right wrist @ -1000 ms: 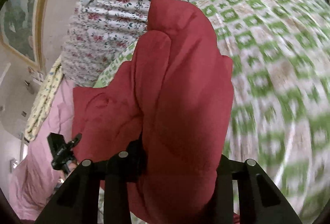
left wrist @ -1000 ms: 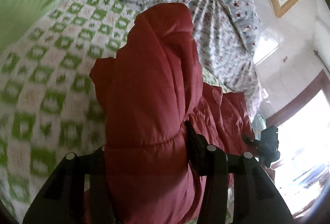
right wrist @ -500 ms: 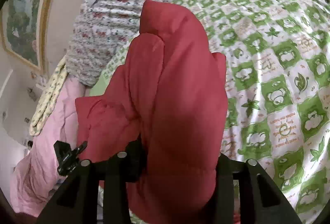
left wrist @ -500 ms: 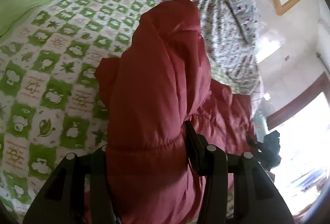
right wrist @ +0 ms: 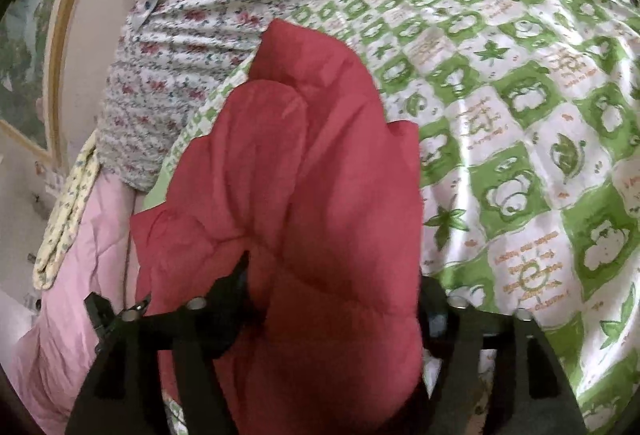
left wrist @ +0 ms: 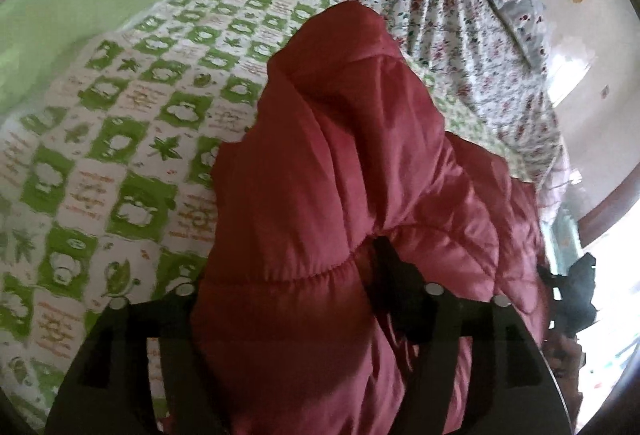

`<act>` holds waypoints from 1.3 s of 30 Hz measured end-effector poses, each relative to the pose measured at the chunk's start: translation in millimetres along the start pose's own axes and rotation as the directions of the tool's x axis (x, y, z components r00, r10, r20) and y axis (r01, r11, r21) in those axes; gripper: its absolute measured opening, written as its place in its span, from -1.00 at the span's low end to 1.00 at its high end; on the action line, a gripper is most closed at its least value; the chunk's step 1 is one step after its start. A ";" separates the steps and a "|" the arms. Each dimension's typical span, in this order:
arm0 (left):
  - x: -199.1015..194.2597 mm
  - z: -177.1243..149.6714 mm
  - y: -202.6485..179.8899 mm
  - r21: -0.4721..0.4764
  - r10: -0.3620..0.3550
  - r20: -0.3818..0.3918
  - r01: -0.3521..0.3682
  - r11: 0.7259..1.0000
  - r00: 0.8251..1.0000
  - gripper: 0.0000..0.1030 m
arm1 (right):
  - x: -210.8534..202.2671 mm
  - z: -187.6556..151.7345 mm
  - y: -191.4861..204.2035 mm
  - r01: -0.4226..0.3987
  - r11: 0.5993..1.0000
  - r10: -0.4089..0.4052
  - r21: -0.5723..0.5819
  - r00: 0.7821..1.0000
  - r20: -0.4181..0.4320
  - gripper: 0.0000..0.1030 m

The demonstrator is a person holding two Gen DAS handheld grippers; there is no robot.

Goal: Fold large clothes

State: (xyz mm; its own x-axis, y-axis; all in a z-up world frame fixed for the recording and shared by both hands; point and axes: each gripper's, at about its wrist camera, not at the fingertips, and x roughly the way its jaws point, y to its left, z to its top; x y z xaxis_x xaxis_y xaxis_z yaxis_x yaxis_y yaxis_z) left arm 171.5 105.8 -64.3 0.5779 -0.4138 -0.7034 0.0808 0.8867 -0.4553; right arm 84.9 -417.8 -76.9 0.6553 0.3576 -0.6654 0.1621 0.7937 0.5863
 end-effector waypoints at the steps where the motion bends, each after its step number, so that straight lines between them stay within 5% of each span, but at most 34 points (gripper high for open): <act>1: -1.8 0.1 -1.6 0.003 0.022 0.002 -0.022 1.000 1.000 0.46 | -1.1 -0.6 -0.5 0.002 1.000 -0.002 0.005 1.000 0.005 0.56; 3: -8.2 -0.2 -2.2 -0.002 0.072 0.013 -0.072 0.997 0.997 0.61 | -3.7 -2.1 -0.2 0.018 1.000 -0.018 0.008 1.000 0.015 0.63; 12: -54.9 -3.1 -7.1 0.002 0.172 0.123 -0.173 0.985 0.977 0.62 | -25.2 -8.3 15.6 0.128 0.991 -0.125 -0.028 0.988 0.091 0.70; 20: -77.1 -9.9 -17.6 0.022 0.164 0.151 -0.169 0.985 0.975 0.62 | -54.3 -17.5 32.9 0.249 0.967 -0.233 -0.055 0.951 0.204 0.70; 26: -78.4 -21.1 -34.3 0.072 0.162 0.134 -0.173 0.982 0.978 0.62 | -77.6 -29.8 50.8 0.266 0.960 -0.235 -0.091 0.936 0.262 0.70; 39: -77.5 -55.0 -84.1 0.191 0.092 0.079 -0.106 0.976 0.993 0.62 | -62.3 -71.1 113.9 0.263 0.919 -0.198 -0.294 0.952 0.233 0.70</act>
State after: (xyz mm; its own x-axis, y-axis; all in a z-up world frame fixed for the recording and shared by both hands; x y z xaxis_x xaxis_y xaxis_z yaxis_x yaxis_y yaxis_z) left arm 75.3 52.0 -1.5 0.6452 -0.3124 -0.6972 0.1728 0.9486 -0.2652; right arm 10.1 -314.7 -1.5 0.7635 0.0689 -0.6421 0.1040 0.9682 0.2276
